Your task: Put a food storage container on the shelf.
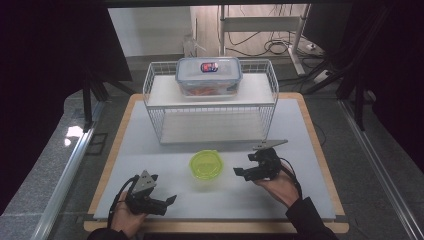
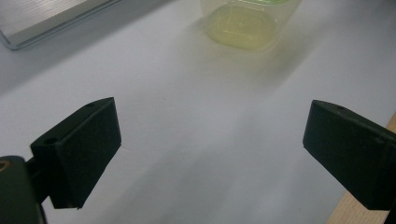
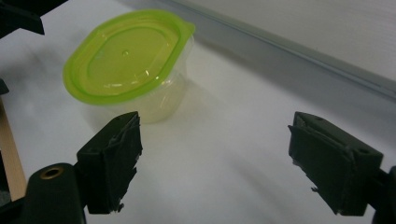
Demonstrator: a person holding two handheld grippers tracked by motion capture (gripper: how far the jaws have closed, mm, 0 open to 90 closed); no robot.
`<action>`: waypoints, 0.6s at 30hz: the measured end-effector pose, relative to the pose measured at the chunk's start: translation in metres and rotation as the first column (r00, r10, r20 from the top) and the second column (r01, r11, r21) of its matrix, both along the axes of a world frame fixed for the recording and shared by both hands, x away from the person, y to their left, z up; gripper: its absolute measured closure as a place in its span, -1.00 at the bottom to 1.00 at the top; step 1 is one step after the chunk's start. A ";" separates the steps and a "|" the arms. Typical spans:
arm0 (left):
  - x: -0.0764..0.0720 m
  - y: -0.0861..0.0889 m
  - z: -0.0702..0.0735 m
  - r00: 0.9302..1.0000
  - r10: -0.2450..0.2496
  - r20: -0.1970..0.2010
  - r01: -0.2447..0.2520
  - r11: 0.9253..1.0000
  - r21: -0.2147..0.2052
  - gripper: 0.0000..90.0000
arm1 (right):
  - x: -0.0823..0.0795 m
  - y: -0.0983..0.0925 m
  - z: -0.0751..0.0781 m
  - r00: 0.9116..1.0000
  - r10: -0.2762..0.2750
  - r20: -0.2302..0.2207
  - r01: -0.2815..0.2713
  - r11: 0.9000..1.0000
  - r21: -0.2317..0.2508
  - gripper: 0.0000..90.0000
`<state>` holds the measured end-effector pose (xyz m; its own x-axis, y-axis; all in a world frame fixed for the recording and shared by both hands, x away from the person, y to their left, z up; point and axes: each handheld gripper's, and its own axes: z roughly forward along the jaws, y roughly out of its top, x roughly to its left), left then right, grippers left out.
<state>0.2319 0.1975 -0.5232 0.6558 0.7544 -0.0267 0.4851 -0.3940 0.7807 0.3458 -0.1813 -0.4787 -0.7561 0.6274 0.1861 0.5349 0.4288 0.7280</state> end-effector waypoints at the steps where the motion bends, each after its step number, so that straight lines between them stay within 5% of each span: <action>1: 0.000 0.000 0.000 1.000 0.004 0.004 -0.004 1.000 0.001 -0.91 | 0.002 0.001 0.001 1.000 0.002 0.003 -0.002 1.000 0.004 -0.60; 18: 0.000 0.002 0.000 1.000 0.013 0.015 -0.012 1.000 -0.007 -0.91 | 0.027 0.026 0.009 1.000 0.012 -0.005 -0.012 0.999 0.052 -0.47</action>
<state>0.2317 0.1992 -0.5228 0.6467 0.7624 -0.0216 0.4778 -0.3829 0.7906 0.3731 -0.1558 -0.4695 -0.7627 0.6075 0.2219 0.5335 0.3970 0.7468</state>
